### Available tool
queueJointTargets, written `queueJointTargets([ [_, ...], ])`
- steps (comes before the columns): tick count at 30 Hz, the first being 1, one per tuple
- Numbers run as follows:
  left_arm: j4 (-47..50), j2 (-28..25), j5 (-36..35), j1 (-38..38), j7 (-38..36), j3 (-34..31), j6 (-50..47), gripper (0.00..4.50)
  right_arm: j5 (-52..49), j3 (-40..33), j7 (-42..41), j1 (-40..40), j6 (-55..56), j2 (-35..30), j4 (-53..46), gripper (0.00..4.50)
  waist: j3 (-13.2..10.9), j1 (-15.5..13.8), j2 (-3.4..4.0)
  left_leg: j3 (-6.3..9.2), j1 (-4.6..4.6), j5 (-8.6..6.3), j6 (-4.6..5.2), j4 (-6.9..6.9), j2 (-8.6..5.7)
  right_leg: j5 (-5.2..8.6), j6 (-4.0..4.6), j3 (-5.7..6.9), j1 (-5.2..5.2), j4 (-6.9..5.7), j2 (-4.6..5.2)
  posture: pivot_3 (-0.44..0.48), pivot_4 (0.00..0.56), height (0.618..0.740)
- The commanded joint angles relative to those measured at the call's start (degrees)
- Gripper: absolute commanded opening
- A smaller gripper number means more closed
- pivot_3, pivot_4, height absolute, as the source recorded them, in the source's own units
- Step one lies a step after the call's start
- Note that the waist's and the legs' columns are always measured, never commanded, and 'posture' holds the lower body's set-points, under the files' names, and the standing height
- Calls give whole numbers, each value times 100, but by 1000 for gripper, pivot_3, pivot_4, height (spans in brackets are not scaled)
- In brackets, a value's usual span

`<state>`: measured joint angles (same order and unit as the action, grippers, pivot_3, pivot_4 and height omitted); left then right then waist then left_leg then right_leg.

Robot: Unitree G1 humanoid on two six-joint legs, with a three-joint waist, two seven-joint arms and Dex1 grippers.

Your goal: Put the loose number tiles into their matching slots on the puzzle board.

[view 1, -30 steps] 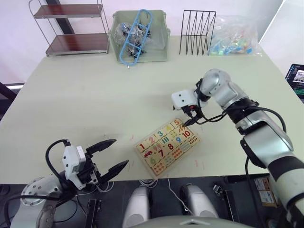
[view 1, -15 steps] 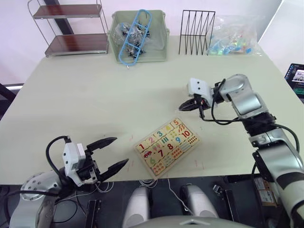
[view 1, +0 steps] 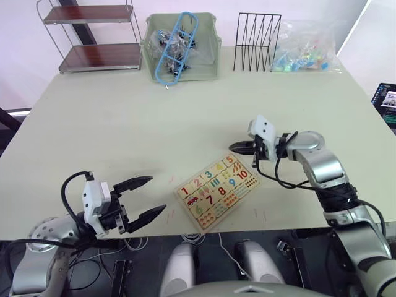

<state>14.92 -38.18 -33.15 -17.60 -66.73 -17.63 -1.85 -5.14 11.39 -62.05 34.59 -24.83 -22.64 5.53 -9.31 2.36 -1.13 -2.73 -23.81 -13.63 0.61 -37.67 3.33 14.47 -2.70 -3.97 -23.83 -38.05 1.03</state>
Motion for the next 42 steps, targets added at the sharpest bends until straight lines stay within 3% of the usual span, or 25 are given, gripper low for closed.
queueJointTargets([
  [1,-13,-65,-9,63,-32,-111,87,4500,-39,37,269,-123,130,39,-256,15,1,0,-1,0,3,0,0,0,0,0,0,-1,1,-1,0,0,150,740],
  [17,-72,-33,117,44,40,-128,145,4500,72,436,683,-461,15,-13,-101,15,3,-2,-4,2,5,0,0,0,0,0,0,-1,2,-1,-1,0,150,740],
  [25,-113,145,65,-5,453,-275,91,4500,-351,-317,1176,-917,632,29,-663,15,2,-17,-4,2,-2,0,0,0,0,0,-1,-1,1,3,-1,0,150,740],
  [36,-215,388,-11,-92,1088,-561,-184,4500,-1515,-1834,1628,-2422,493,-215,-1968,15,3,-18,-8,1,3,0,0,2,-1,0,-2,-5,4,4,0,0,150,740],
  [40,-506,456,120,-32,1239,-606,-111,4500,-1635,-2321,1586,-3037,916,-395,-2051,1736,5,-14,-9,3,9,0,0,2,0,5,6,-6,4,0,-4,0,150,740],
  [42,-643,487,200,5,1304,-617,-18,4500,-1726,-2570,1470,-3419,1143,-509,-2047,2893,5,-37,-10,5,5,0,0,2,-1,7,8,-5,5,1,-4,0,150,740],
])
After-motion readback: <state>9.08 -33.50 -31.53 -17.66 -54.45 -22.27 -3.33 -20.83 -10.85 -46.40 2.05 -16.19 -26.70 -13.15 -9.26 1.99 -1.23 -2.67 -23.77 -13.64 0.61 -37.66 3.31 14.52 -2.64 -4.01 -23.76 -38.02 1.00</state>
